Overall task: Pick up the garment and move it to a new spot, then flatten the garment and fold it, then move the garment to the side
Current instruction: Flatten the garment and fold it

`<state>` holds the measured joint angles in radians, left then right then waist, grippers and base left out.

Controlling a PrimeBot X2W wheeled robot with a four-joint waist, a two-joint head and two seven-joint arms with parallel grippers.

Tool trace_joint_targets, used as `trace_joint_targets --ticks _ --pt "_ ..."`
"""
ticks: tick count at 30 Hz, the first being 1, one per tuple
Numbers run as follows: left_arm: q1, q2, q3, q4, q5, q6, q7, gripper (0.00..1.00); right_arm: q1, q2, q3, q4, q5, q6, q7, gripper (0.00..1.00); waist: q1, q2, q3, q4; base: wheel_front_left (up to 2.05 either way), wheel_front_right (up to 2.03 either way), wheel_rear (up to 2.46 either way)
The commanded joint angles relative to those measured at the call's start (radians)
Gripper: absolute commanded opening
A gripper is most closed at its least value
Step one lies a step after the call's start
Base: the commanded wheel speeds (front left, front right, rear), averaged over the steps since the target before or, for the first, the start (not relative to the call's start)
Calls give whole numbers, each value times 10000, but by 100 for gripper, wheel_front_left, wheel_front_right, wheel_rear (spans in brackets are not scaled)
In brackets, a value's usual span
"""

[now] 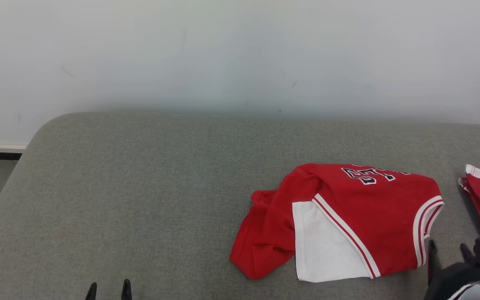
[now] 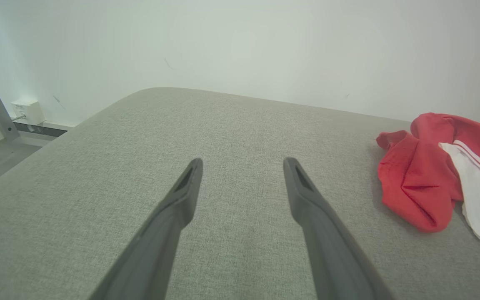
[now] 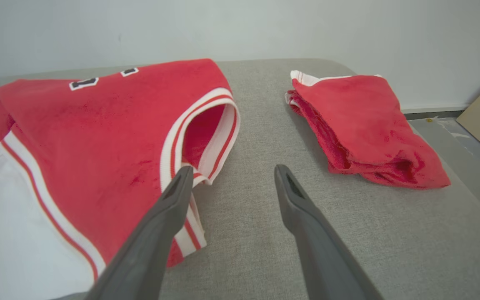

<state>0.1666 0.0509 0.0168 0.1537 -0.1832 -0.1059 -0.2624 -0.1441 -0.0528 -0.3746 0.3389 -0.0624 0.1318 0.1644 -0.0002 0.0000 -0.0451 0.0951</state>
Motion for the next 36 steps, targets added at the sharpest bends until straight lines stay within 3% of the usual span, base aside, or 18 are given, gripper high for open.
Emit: trace_joint_targets --ticks 1,6,11,19,27,28,30,36 --pt "-67 -11 8 -12 -21 -24 -34 100 656 22 518 -509 530 -26 475 100 2 0 86 -125 0 0 0" --pt "-246 -10 -49 19 -62 -26 -34 100 1492 18 1357 -1156 1426 -26 1200 100 2 0 199 -189 0 0 0" --pt "-294 -10 -105 25 -58 -21 -34 100 1481 19 1632 -1051 1971 -26 1413 100 2 0 283 -135 0 0 0" --pt "-374 -11 -92 29 -4 -22 -34 100 856 19 1635 129 3403 -26 1344 100 2 0 451 160 0 0 0" --pt "-421 -11 -44 -32 28 -52 -34 100 142 17 1659 1175 3311 -26 568 100 2 0 614 321 0 0 0" --pt "-420 -11 -48 -37 26 -49 -34 100 73 18 1679 1208 3264 -26 429 55 2 0 626 328 0 0 0" --pt "-435 -10 -74 -41 6 -22 -34 100 -84 17 1598 1022 2657 -26 -42 0 2 0 640 348 0 0 0" --pt "-354 -10 -44 17 -134 67 -34 100 -314 23 1827 -208 1675 -26 -398 0 2 0 544 249 0 0 0"
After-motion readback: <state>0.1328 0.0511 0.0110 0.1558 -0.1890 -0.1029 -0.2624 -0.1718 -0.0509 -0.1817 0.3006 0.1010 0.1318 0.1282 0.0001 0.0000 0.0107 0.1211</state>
